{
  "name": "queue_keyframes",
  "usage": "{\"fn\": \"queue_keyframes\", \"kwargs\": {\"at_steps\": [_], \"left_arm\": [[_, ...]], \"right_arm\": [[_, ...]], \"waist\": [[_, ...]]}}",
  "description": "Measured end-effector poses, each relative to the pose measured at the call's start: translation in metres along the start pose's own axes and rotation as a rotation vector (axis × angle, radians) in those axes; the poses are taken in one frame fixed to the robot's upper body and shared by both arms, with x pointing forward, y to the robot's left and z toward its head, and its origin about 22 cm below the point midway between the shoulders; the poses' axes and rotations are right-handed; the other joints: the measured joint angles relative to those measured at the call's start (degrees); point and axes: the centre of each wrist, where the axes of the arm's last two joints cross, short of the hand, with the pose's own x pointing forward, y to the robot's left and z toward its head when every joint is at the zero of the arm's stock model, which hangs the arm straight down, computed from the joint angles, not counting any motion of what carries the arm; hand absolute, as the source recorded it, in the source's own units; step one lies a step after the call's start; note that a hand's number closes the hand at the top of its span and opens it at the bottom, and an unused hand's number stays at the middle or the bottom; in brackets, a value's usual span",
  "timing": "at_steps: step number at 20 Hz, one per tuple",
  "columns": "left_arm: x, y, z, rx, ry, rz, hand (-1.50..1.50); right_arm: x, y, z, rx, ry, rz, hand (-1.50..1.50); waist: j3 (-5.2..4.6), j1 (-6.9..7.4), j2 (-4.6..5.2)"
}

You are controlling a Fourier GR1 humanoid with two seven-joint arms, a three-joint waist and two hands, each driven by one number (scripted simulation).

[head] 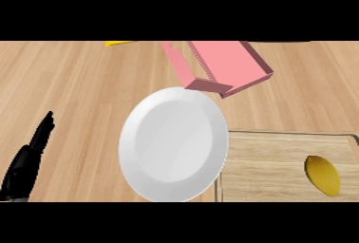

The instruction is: Pick the lemon from the tray and place it in the plate

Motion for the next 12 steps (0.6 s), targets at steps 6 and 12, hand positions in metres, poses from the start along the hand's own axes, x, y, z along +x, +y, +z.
{"fn": "queue_keyframes", "kwargs": {"at_steps": [6,12], "left_arm": [[-0.003,-0.004,-0.003,-0.005,-0.01,0.002,0.0],[-0.003,0.002,-0.002,-0.011,-0.009,0.006,0.0]], "right_arm": [[0.0,0.008,-0.028,0.129,0.112,0.098,-1.5],[-0.013,0.013,-0.051,0.245,0.188,0.233,-1.5]], "waist": [[0.0,0.29,0.02],[0.02,0.48,0.01]]}}
